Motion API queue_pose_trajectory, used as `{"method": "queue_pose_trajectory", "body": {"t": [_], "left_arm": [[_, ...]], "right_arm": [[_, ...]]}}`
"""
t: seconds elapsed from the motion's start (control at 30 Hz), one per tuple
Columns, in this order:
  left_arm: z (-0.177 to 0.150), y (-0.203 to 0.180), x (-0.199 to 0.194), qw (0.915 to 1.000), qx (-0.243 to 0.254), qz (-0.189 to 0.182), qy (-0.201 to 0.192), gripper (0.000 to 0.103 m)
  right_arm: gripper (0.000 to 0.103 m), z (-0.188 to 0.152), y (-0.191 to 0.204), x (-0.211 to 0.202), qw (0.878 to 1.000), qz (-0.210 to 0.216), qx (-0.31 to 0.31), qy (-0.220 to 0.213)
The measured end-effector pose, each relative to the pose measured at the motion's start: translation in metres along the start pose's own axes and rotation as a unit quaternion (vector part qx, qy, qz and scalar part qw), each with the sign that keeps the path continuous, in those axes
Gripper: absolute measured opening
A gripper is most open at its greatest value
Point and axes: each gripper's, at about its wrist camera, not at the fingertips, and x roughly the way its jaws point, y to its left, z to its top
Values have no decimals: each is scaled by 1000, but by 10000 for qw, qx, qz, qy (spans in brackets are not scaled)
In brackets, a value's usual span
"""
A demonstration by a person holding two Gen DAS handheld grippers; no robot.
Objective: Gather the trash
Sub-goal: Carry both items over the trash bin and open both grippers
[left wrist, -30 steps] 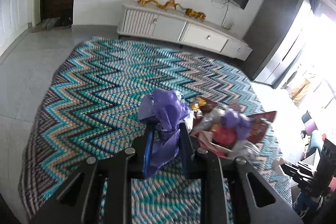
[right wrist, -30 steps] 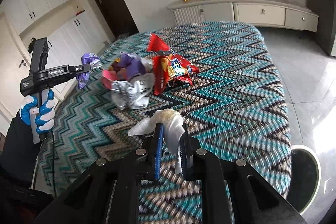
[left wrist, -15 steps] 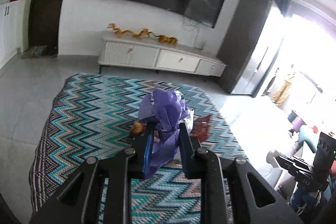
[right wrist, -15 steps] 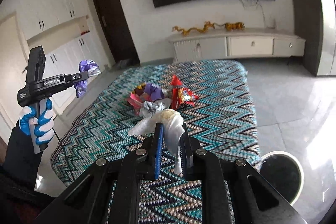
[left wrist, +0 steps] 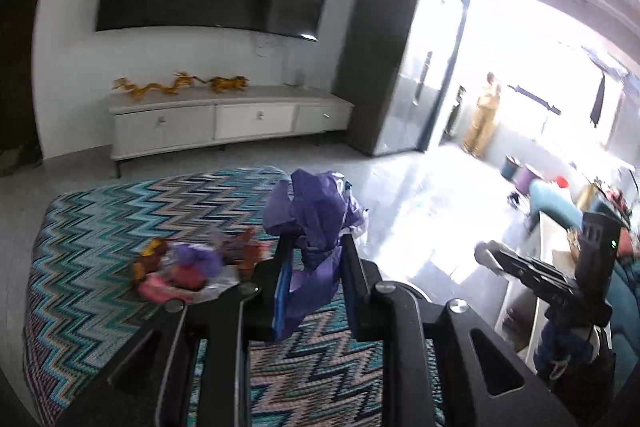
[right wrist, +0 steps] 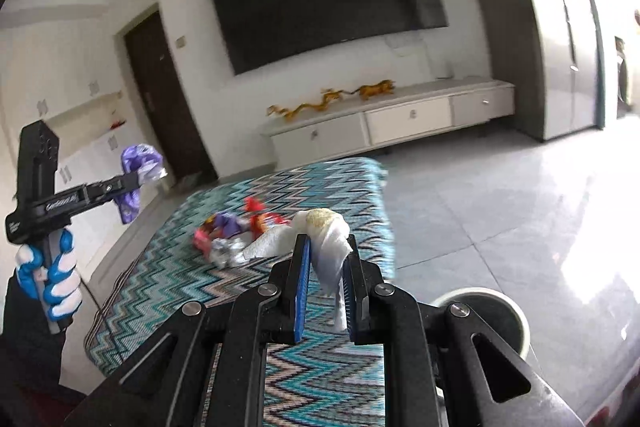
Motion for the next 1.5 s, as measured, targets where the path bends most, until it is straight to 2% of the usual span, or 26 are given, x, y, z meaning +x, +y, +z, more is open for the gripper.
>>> {"method": "queue_pose_trajectory", "body": {"t": [0.23,0.5,0.67,0.73,0.8,0.87,0.9,0.93,1.13,1.5], "left_arm": [[2,-66,78,9953,530,-412,695,22],[-12,-142,187,9782,1031,-854,1590,24],[-29,-167,248,9682,1109,-905,2051,24],[-35,-169,267,9644,1076,-963,2216,24],[-40,-171,283,9606,1031,-1040,2364,28],[-44,-172,297,9578,968,-1148,2450,41],[-45,-173,303,9572,910,-1197,2473,52],[-47,-174,307,9570,869,-1228,2482,55],[-52,-177,310,9546,882,-1268,2546,55],[-36,-152,259,9724,658,-879,2059,55]], "right_arm": [[18,-11,-72,11,9967,-430,681,91],[20,-34,-140,43,9879,-825,1216,491],[20,-49,-170,77,9821,-958,1389,837],[24,-56,-181,90,9792,-1016,1471,960],[33,-62,-188,99,9766,-1078,1534,1051],[41,-69,-195,108,9735,-1162,1597,1152],[45,-73,-197,112,9718,-1209,1630,1200],[46,-76,-200,113,9706,-1235,1662,1230],[46,-85,-209,110,9648,-1310,1898,1267],[48,-68,-186,71,9706,-1249,1861,878]]}}
